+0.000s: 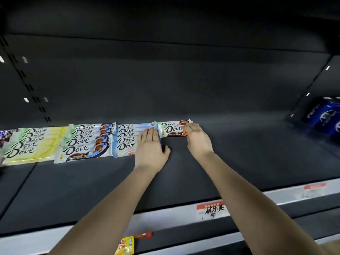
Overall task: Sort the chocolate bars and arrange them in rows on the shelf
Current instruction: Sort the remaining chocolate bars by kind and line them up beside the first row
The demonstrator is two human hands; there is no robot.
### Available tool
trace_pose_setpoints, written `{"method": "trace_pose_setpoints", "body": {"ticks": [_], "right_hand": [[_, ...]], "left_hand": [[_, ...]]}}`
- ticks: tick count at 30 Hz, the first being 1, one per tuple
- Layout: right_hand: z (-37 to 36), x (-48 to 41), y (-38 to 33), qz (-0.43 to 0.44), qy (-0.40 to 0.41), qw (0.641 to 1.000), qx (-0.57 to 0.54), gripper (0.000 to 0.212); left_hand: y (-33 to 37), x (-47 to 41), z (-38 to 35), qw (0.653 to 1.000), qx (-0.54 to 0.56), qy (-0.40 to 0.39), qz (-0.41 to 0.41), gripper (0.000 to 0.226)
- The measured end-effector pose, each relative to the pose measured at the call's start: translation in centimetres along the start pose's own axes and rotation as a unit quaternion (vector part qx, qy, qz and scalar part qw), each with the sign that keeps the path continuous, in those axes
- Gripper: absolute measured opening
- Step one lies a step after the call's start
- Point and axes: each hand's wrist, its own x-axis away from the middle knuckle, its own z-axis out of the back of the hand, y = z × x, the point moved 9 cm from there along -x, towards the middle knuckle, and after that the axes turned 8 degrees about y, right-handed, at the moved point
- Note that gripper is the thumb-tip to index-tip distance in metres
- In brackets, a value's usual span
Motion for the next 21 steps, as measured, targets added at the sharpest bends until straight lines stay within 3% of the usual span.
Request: {"method": "trace_pose_setpoints", "body": {"ticks": [21], "right_hand": [[-0.8,-0.9,0.6,-0.006,0.008,0.999,-0.050,0.040]], "left_hand": [[0.0,-0.1,0.1,1.000,0.008,-0.009,-0.002,0.067]]}}
